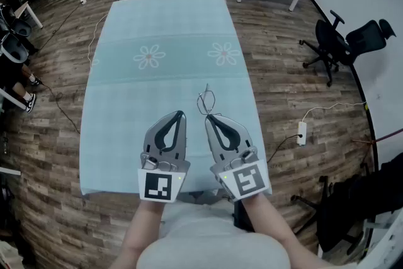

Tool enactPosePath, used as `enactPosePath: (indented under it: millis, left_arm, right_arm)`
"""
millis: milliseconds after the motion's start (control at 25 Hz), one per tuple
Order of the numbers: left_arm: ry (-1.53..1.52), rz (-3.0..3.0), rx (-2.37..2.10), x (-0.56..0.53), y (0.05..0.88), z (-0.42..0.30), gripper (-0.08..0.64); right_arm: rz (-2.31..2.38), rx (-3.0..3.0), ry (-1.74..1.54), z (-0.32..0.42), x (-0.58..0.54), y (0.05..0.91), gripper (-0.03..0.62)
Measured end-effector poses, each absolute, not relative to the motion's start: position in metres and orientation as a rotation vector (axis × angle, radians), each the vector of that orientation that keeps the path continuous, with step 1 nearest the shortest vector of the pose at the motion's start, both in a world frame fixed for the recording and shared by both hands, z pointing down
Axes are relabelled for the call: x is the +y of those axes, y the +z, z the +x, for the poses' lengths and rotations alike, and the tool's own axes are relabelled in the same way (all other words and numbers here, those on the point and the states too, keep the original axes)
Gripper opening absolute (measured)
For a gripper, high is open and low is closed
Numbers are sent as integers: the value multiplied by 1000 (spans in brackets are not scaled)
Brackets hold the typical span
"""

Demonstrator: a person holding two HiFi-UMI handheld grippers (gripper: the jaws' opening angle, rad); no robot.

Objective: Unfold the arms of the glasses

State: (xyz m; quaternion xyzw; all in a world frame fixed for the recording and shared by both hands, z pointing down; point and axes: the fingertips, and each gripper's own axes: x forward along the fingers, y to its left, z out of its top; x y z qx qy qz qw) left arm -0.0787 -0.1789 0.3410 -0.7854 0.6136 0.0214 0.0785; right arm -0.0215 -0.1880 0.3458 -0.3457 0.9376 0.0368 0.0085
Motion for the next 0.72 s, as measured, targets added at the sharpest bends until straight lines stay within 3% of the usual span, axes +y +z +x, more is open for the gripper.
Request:
enactPosePath:
  millis: [720]
  left_arm:
    - [69,-2378,1779,-177,331,-96,9]
  right_arm:
    - [-968,3049,373,-35,-177,342,11]
